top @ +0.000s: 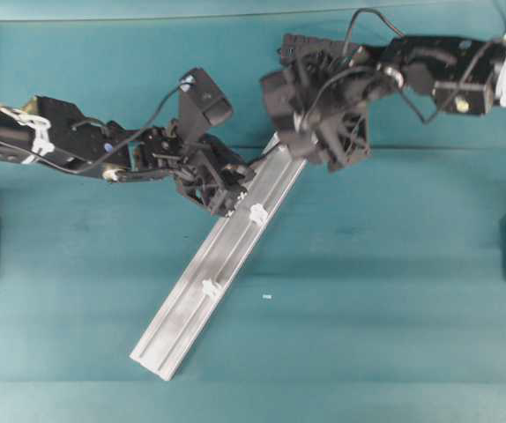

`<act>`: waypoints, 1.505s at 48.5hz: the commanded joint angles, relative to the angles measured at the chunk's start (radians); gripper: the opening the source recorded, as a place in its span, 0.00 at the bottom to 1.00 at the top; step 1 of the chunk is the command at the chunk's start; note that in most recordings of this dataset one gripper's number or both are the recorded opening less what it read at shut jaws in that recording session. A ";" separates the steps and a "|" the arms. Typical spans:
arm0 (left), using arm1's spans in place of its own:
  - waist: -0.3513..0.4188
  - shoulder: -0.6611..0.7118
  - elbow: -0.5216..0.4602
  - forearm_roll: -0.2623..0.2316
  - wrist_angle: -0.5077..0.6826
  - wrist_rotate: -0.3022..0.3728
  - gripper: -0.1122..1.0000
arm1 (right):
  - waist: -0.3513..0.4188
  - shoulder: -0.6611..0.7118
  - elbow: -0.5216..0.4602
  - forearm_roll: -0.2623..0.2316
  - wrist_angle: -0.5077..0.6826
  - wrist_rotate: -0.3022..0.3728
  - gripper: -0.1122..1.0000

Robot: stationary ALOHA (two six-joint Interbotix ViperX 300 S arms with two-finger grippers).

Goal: Pass the USB cable through three rings with both arms.
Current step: 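Grasp the plug with the left gripper and pull it through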

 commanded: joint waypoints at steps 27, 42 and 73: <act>-0.018 -0.080 0.002 0.003 -0.003 -0.009 0.17 | 0.052 0.061 0.005 -0.075 -0.150 0.012 0.87; -0.021 -0.080 0.002 0.003 -0.003 -0.009 0.17 | 0.043 0.057 0.018 -0.075 -0.150 0.012 0.73; -0.035 -0.083 0.002 0.003 -0.006 -0.005 0.17 | 0.046 0.066 0.015 -0.075 -0.149 0.015 0.18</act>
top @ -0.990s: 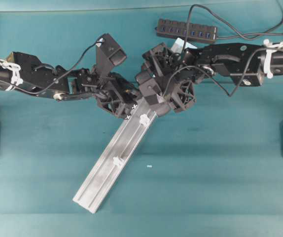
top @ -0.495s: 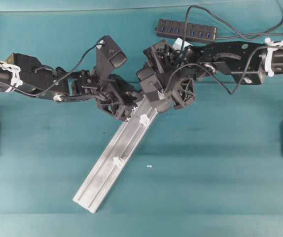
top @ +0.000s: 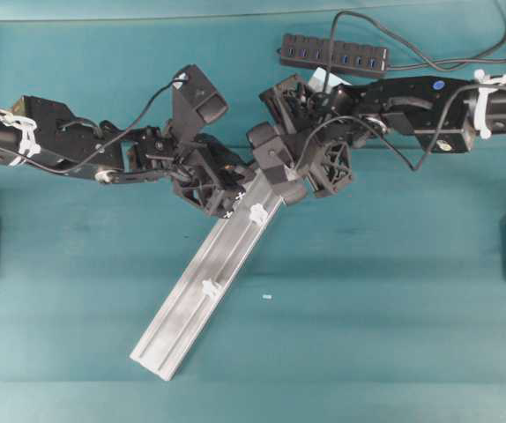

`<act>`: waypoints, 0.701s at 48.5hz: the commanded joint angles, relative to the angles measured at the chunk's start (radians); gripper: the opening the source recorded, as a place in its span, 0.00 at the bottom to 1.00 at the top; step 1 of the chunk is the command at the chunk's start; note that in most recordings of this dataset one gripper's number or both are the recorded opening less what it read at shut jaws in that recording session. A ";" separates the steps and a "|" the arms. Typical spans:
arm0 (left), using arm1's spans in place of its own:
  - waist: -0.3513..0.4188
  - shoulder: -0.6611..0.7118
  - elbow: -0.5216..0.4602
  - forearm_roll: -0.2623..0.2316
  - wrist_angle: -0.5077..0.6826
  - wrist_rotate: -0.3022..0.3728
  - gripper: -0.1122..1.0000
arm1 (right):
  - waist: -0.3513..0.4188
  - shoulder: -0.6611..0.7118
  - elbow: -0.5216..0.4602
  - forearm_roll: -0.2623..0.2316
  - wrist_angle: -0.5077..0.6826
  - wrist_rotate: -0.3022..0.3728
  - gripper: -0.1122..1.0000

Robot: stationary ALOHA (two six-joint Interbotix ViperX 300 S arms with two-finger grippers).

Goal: Pass the USB cable through three rings with both arms.
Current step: 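Grasp the plug with the left gripper and pull it through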

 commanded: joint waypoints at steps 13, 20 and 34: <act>-0.020 -0.064 -0.008 0.003 -0.011 0.009 0.17 | 0.003 0.002 -0.017 0.002 -0.003 0.014 0.18; -0.025 -0.071 -0.003 0.006 -0.008 0.011 0.17 | 0.003 0.002 -0.017 0.002 0.009 0.012 0.18; -0.028 -0.126 0.054 0.003 -0.008 0.009 0.25 | 0.003 0.003 -0.012 0.002 0.031 0.008 0.18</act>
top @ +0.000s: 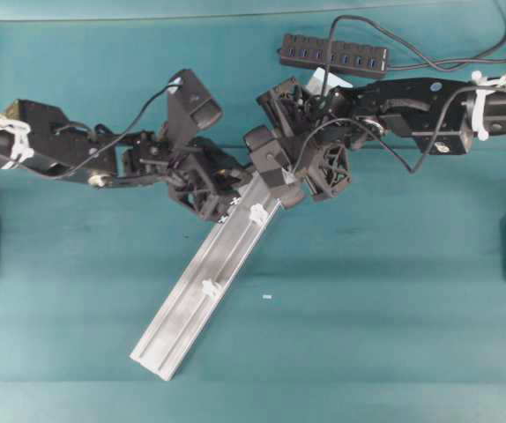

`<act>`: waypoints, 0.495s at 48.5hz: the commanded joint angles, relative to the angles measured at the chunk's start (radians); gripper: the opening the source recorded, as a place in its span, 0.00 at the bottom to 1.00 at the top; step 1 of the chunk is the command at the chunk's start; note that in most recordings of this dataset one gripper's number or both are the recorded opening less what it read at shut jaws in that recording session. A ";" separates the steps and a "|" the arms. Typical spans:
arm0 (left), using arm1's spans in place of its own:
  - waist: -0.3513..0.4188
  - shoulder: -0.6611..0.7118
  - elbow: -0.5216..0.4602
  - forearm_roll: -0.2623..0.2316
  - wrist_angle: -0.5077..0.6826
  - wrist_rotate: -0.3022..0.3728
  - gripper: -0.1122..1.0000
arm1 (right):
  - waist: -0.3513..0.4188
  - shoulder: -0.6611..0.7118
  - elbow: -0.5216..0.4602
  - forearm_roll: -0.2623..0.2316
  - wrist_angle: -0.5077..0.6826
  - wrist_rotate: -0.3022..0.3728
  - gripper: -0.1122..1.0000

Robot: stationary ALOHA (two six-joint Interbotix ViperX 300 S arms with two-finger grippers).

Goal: Pass the USB cable through three rings with both arms.
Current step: 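Grasp the plug with the left gripper and pull it through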

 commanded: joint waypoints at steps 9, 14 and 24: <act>-0.023 -0.147 0.055 0.002 0.003 -0.014 0.72 | -0.003 0.002 -0.002 -0.031 0.029 0.006 0.18; -0.048 -0.204 0.083 0.002 0.064 -0.018 0.93 | 0.005 0.005 0.005 -0.077 0.046 0.006 0.18; -0.080 -0.339 0.138 0.005 0.192 -0.011 0.96 | 0.029 0.008 0.005 -0.144 0.084 0.003 0.18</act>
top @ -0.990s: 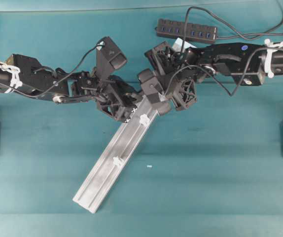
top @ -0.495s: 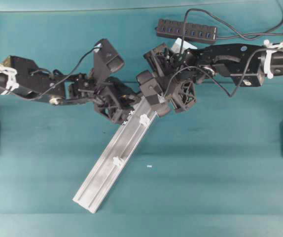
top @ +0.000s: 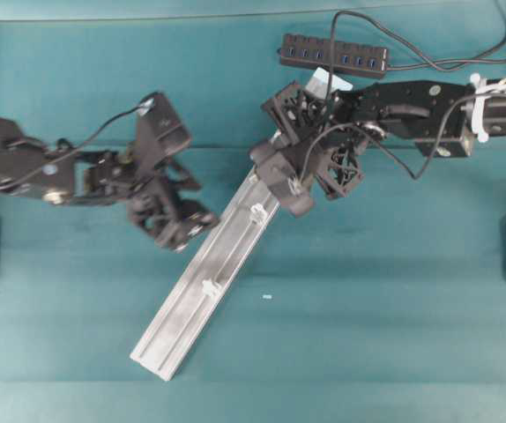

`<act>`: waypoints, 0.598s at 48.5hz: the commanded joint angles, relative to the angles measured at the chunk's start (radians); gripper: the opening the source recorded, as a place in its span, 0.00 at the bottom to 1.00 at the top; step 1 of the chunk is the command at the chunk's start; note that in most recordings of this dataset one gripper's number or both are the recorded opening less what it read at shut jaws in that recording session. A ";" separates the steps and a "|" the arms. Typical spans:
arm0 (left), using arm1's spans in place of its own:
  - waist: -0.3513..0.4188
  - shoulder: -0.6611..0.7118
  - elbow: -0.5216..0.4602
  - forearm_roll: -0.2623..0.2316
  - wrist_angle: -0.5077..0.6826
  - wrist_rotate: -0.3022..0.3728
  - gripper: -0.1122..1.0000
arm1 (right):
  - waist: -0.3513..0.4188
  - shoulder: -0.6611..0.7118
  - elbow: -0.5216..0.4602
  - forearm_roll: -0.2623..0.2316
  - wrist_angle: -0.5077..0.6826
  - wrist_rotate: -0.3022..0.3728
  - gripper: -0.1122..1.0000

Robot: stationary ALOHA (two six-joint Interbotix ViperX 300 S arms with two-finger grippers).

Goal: Pass the USB cable through three rings with both arms.

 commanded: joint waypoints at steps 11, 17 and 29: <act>-0.031 -0.328 0.078 0.002 0.049 0.000 0.96 | 0.031 0.003 0.003 -0.020 0.026 0.000 0.18; -0.034 -0.390 0.106 0.002 0.071 -0.002 0.96 | 0.040 0.003 0.011 -0.020 0.041 -0.020 0.18; -0.034 -0.449 0.141 0.002 0.078 -0.005 0.96 | 0.063 -0.002 0.023 -0.020 0.046 -0.026 0.18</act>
